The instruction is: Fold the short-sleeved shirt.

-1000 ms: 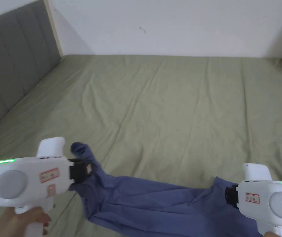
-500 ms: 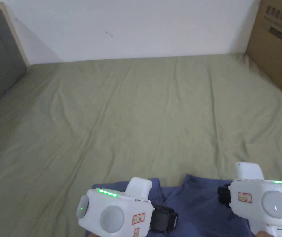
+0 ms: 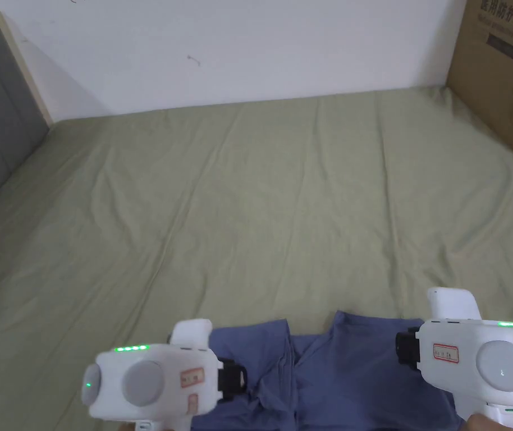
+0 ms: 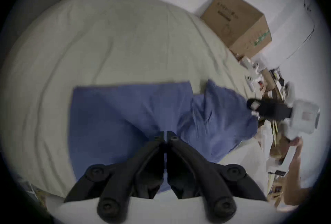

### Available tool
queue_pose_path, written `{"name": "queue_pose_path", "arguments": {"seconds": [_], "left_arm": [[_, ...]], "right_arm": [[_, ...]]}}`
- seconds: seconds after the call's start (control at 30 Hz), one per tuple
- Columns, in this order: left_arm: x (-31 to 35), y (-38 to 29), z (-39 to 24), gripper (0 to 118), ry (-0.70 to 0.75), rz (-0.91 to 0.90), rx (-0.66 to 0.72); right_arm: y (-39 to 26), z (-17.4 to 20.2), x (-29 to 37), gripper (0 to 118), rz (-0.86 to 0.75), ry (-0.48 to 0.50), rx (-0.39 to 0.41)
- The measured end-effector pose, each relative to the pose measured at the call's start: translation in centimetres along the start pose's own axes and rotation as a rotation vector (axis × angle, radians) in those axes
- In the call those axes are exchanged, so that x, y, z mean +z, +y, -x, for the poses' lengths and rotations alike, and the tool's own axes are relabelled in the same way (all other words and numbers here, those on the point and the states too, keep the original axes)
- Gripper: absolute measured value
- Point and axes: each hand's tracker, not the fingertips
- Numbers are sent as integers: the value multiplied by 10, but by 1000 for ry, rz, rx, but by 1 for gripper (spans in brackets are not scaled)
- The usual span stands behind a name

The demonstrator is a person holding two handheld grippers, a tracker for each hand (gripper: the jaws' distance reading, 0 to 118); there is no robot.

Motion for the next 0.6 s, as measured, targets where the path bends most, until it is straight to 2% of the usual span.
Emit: {"name": "queue_pose_path", "arguments": {"seconds": [0.2,0.3,0.37,0.5,0.6], "left_arm": [[-19,-24,-47,2,32,34,-148],[-10,-21,-54,2,9,27,-169],[-1,-20,-55,2,-71,21,-151],[23,-20,-46,2,-135,-23,-134],[43,-17,-11,2,-168,-63,-29]], "right_arm": [[-2,4,1,0,7,9,3],[-1,8,3,0,7,5,16],[-1,11,4,0,4,5,19],[1,20,5,0,4,8,30],[2,28,6,0,4,6,57]]}}
